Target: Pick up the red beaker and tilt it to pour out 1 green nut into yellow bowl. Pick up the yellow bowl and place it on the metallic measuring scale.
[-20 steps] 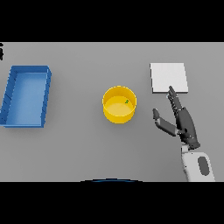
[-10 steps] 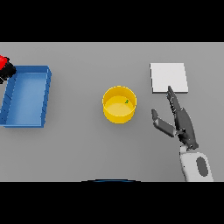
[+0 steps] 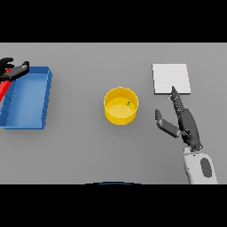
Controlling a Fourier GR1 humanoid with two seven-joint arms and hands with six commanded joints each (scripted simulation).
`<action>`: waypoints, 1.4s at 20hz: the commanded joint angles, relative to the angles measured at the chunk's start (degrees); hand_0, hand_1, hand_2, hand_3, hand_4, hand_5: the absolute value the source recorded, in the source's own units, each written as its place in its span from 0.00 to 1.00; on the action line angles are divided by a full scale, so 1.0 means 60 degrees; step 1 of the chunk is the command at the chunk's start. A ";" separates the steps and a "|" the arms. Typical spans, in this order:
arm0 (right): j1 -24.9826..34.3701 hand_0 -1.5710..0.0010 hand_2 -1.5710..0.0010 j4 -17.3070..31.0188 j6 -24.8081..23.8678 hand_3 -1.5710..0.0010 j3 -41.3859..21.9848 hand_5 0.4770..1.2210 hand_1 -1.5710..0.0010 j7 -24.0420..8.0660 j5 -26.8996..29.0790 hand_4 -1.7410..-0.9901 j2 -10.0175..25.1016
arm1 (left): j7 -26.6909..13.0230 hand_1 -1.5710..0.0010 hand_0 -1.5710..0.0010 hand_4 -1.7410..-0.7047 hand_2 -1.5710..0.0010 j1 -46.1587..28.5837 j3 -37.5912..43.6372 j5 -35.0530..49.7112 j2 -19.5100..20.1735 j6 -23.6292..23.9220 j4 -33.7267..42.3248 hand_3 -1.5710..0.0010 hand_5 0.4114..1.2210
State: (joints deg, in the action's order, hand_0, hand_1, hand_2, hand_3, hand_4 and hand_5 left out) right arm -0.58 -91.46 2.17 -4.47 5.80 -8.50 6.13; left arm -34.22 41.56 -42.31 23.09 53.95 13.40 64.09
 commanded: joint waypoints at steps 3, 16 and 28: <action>0.0128 1.00 1.00 0.0122 -0.0080 1.00 -0.0085 0.32 1.00 -0.0117 -0.0151 0.58 -0.0080 | -0.0121 0.89 0.87 0.93 0.90 0.0128 -0.0164 -0.0117 0.0040 -0.0237 -0.0128 0.94 0.30; 0.1462 0.99 1.00 0.0028 0.0937 1.00 -0.1012 0.28 1.00 -0.0284 -0.1334 0.72 0.1101 | 0.0765 0.99 0.99 0.98 0.99 -0.0037 0.0006 -0.0289 -0.0105 0.0574 -0.0159 1.00 0.36; 0.4521 1.00 1.00 0.1353 0.2827 1.00 -0.3733 0.20 1.00 0.0199 -0.4541 0.68 0.2703 | 0.1161 1.00 1.00 0.95 1.00 -0.0255 0.0091 -0.0153 -0.0146 0.0649 -0.0199 1.00 0.38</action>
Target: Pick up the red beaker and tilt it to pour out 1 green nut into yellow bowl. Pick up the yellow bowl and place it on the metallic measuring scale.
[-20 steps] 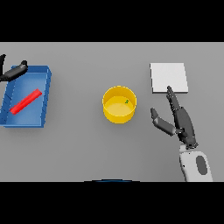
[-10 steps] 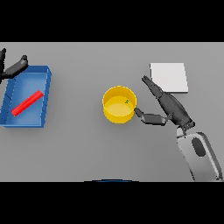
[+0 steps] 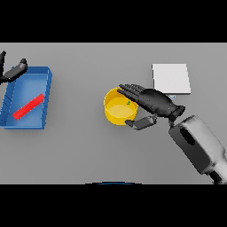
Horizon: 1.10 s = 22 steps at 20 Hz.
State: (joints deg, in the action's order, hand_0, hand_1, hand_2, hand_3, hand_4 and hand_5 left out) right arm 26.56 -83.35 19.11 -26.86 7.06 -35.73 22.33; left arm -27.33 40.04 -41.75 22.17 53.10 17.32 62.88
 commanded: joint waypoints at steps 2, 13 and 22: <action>0.0400 1.00 1.00 0.0166 0.0360 1.00 -0.0333 0.21 1.00 -0.0097 -0.0284 0.70 0.0079 | 0.0033 1.00 1.00 0.95 1.00 -0.0010 0.0025 0.0061 0.0007 -0.0013 0.0098 1.00 0.38; 0.1316 1.00 1.00 0.1692 0.0775 1.00 -0.1368 0.26 1.00 0.0737 -0.1012 0.65 -0.0057 | 0.0458 1.00 1.00 0.91 1.00 -0.0150 0.0226 0.0318 -0.0035 -0.0088 0.0047 1.00 0.39; 0.1627 1.00 1.00 0.2720 0.0942 1.00 -0.1719 0.31 1.00 0.0951 -0.1192 0.61 -0.0322 | 0.0173 1.00 1.00 0.92 1.00 -0.0065 0.0200 0.0247 0.0094 -0.0033 0.0138 1.00 0.39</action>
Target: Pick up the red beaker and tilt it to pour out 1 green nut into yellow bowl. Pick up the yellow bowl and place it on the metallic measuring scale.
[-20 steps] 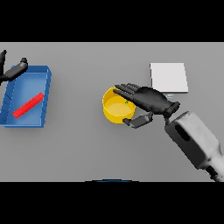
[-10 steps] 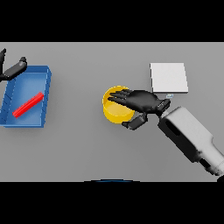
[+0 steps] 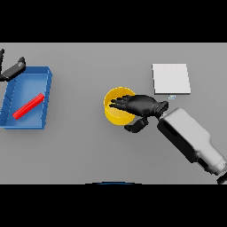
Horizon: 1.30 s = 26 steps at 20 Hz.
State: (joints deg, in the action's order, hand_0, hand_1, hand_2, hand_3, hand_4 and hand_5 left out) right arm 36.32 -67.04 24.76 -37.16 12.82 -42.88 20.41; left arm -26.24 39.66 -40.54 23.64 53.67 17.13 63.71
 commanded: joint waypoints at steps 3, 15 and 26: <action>0.0104 1.00 0.99 0.0169 -0.0050 0.97 -0.0054 0.33 1.00 0.0241 0.0022 0.60 -0.0142 | -0.0057 1.00 1.00 0.91 1.00 0.0028 -0.0104 -0.0059 -0.0117 0.0120 0.0189 1.00 0.39; 0.0112 0.26 0.32 0.0133 0.0213 0.34 -0.0119 0.90 0.31 -0.0014 0.0061 0.20 -0.0141 | -0.0026 1.00 1.00 0.92 1.00 0.0003 -0.0041 -0.0019 -0.0100 0.0110 0.0066 1.00 0.40; 0.0265 0.02 0.03 -0.1019 0.0967 0.14 0.0353 0.99 0.03 -0.0571 0.0704 0.03 0.0472 | 0.0013 1.00 1.00 0.92 1.00 0.0077 -0.0001 -0.0055 0.0028 0.0062 0.0076 1.00 0.39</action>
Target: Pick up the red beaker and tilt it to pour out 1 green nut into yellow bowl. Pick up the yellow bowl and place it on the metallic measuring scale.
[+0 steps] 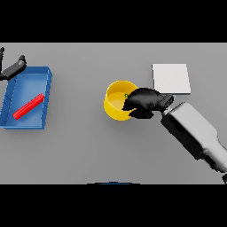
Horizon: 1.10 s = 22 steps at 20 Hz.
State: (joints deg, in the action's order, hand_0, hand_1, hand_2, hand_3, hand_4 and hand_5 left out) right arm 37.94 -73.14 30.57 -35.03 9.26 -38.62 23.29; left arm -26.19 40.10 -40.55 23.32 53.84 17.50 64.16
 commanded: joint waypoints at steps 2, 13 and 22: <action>0.0099 0.01 0.02 -0.0297 0.0151 0.16 0.0079 0.99 0.02 -0.0006 0.0062 0.03 0.0349 | 0.0018 1.00 1.00 0.92 1.00 -0.0004 -0.0023 -0.0014 -0.0131 0.0058 -0.0058 1.00 0.40; 0.0778 0.03 0.00 0.0358 -0.0041 0.15 0.0715 1.00 0.01 -0.0683 0.0314 0.02 0.1236 | 0.0138 1.00 1.00 0.92 1.00 -0.0056 0.0022 -0.0018 0.0046 0.0009 0.0040 1.00 0.42; 0.1500 0.00 0.00 0.2161 -0.0943 0.19 0.0881 1.00 0.00 -0.0119 0.0175 0.02 0.1611 | 0.0119 1.00 1.00 0.91 1.00 -0.0097 0.0188 0.0213 0.0083 -0.0113 -0.0019 1.00 0.42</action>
State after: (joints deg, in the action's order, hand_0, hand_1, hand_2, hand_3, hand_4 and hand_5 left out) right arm 46.94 -60.17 24.92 -29.75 8.44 -37.53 32.94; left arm -25.47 39.51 -39.42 24.59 54.35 16.83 64.04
